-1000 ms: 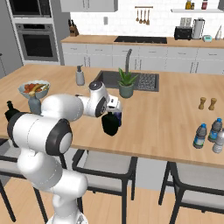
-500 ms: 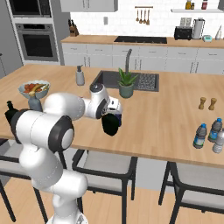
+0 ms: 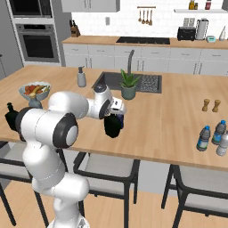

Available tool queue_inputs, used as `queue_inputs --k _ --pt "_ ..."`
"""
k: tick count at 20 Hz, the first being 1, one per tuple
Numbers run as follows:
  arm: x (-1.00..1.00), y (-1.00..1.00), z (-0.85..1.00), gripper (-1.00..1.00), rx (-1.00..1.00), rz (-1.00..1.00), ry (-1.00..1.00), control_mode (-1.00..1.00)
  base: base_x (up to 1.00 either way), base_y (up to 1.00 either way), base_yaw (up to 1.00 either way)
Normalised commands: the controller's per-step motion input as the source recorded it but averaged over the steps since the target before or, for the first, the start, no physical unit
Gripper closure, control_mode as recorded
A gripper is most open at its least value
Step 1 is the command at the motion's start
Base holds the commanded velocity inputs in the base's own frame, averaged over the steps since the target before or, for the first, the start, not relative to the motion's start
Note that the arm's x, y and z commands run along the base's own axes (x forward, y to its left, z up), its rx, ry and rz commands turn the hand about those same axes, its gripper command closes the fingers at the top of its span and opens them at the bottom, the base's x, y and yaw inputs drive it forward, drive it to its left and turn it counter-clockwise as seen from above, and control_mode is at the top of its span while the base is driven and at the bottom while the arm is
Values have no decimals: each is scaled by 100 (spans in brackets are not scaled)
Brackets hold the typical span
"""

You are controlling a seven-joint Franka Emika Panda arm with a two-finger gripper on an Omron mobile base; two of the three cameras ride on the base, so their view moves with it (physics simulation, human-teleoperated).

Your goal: Move the plastic bottles in the middle to the plastics group, and the glass bottles in the middle to the glass group.

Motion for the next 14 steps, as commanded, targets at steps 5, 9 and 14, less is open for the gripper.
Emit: queue_inputs --k 5,9,14 --pt "0 -2 -19 -100 0 0 0 -100 0 0 0" --pt "4 -2 -24 -100 0 0 0 -100 0 0 0" --pt "1 0 -17 -100 0 0 0 -100 0 0 0"
